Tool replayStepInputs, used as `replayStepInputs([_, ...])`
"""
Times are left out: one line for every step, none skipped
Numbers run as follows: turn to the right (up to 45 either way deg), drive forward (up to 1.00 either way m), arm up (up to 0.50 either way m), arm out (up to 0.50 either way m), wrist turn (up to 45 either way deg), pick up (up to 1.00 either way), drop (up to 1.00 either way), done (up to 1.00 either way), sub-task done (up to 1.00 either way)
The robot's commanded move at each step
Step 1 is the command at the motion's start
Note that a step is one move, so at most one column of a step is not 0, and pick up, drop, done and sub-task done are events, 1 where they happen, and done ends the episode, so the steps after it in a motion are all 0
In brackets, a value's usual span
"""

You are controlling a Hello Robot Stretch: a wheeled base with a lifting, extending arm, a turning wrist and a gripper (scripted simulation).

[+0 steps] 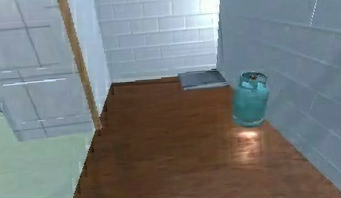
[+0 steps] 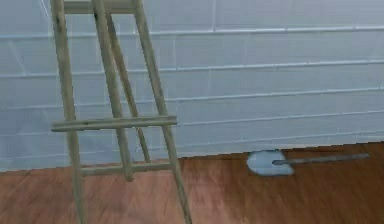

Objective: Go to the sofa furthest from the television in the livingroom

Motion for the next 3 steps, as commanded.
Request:
replayStepInputs([0.0, 0.65, 0.0, 0.0, 0.0, 0.0, 0.0, 0.0, 0.0])
replayStepInputs([-45.0, 0.0, 0.0, 0.0, 0.0, 0.0, 0.0, 0.0, 0.0])
replayStepInputs([-45.0, 0.0, 0.0, 0.0, 0.0, 0.0, 0.0, 0.0, 0.0])
